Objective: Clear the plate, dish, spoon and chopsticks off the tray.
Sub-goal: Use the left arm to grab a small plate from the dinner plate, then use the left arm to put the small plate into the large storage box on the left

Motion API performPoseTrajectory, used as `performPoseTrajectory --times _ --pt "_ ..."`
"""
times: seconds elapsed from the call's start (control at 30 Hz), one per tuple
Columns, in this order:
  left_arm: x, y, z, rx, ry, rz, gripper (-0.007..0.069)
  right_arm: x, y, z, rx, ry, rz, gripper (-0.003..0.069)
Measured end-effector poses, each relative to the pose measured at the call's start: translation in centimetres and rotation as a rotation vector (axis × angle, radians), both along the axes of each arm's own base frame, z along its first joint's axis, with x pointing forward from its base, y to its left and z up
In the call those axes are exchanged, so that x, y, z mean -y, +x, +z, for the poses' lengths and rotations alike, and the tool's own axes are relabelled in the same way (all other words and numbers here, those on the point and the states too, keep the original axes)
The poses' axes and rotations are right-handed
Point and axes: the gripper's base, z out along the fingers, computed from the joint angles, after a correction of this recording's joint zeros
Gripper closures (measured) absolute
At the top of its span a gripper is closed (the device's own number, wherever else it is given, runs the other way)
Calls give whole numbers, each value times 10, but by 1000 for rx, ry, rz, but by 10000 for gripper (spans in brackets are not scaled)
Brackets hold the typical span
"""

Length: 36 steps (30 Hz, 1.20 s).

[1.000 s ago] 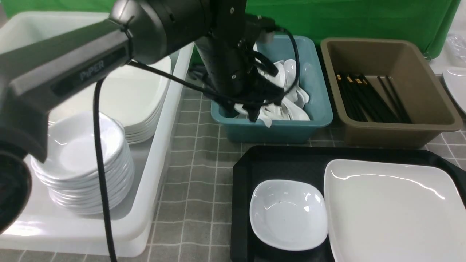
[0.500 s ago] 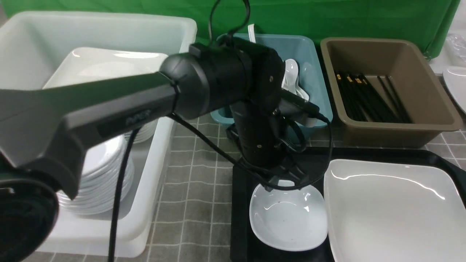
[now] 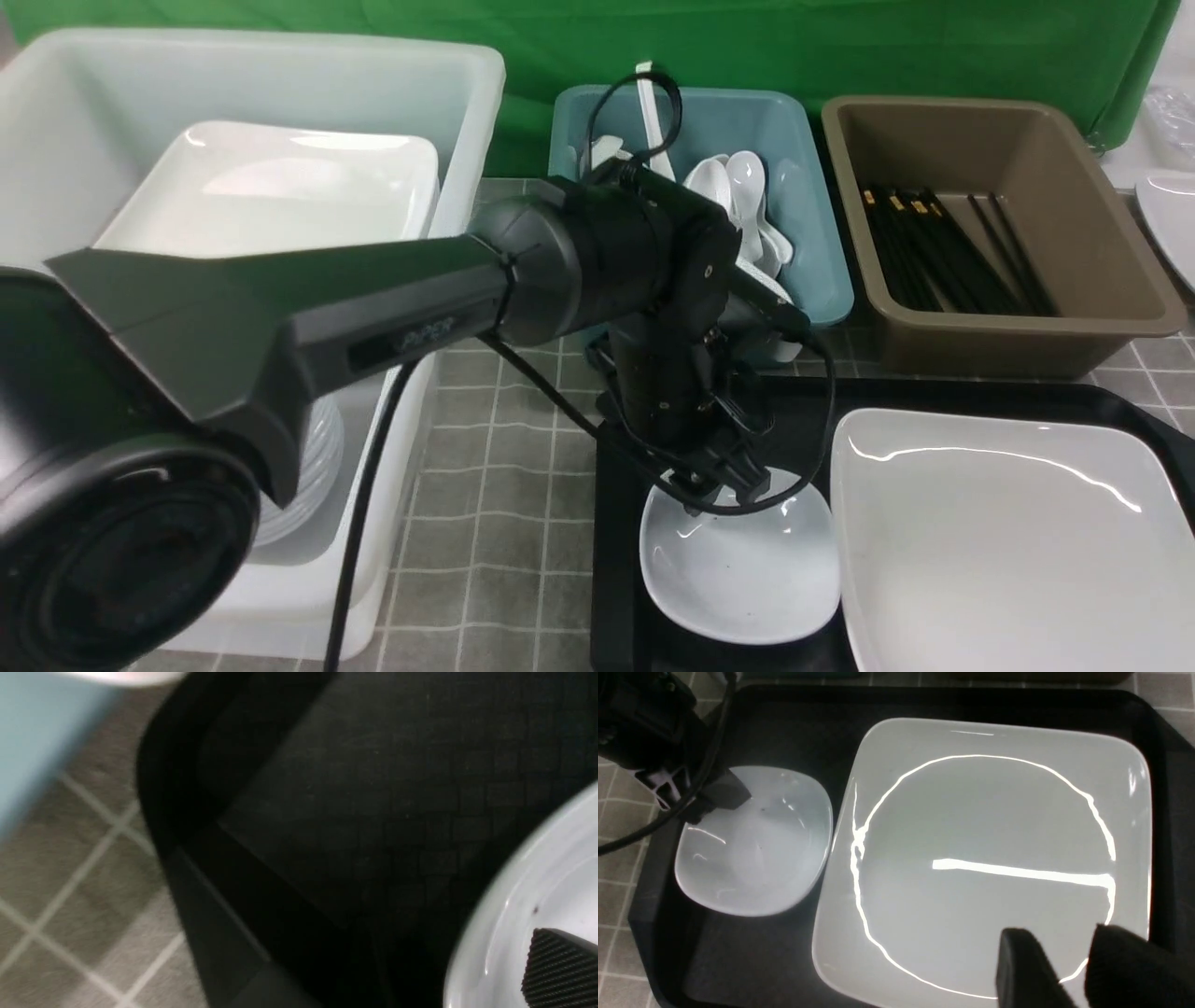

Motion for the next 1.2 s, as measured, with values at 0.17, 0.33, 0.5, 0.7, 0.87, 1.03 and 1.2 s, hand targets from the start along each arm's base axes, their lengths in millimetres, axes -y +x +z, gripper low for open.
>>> performPoseTrajectory --times 0.17,0.33,0.5,0.7,0.87,1.03,1.2 --pt "1 -1 -9 -41 4 12 283 0 0 0 1 -4 7 417" --pt "1 -3 2 -78 3 64 449 0 0 0 3 -8 13 417" --pt "0 -2 34 -69 -53 127 539 0 0 0 6 -7 13 417" --pt "-24 -2 125 2 -297 206 591 -1 2 2 31 2 11 419" --pt "-85 -4 191 61 -401 301 591 -5 5 6 90 35 40 419" --pt "-177 -3 223 146 -494 527 591 -19 6 12 182 55 250 459" --pt "-254 -22 219 192 -566 781 591 -33 16 18 212 100 417 609"
